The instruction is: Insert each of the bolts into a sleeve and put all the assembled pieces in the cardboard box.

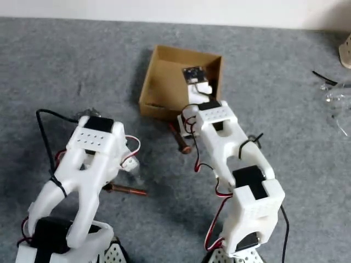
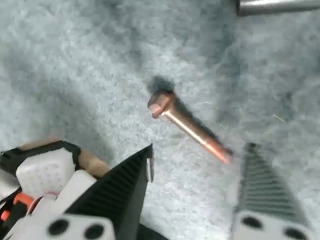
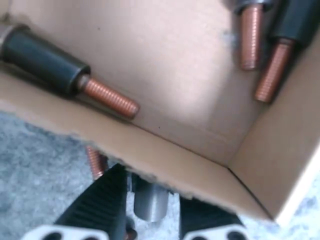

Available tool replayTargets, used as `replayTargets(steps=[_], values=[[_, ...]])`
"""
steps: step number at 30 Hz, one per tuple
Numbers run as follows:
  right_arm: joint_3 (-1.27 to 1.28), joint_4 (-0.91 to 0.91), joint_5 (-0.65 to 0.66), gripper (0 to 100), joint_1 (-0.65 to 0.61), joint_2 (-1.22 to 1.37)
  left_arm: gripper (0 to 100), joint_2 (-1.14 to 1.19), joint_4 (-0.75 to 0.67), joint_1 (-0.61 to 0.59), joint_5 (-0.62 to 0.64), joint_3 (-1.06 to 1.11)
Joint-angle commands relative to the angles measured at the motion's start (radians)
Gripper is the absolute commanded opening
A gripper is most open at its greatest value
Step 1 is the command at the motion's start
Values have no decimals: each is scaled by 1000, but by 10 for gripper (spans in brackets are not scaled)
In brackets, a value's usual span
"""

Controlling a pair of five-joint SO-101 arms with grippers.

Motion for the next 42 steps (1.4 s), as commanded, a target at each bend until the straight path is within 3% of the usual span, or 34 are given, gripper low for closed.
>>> replayTargets(steps=[1, 7, 13, 17, 22, 35, 37, 40, 42], values=[[-12, -54, -2, 3, 19, -73, 369, -31, 8, 39, 12, 39], [-12, -56, -2, 3, 19, -70, 347, -31, -49, 76, 12, 90], [-12, -58, -2, 3, 19, -70, 258, -31, -72, 70, 12, 94], [-12, -58, -2, 3, 19, -70, 216, -31, -196, 74, 14, 173], [-12, -58, -2, 3, 19, -70, 213, -31, -354, 77, 15, 283], [-12, -58, -2, 3, 19, -70, 211, -31, -402, 76, 83, 308], [-12, -58, -2, 3, 19, -70, 165, -31, -430, 77, 83, 323], [-12, -58, -2, 3, 19, -70, 11, -31, -450, 76, 83, 337], [-12, -58, -2, 3, 19, -71, 24, -31, -454, 76, 83, 338]])
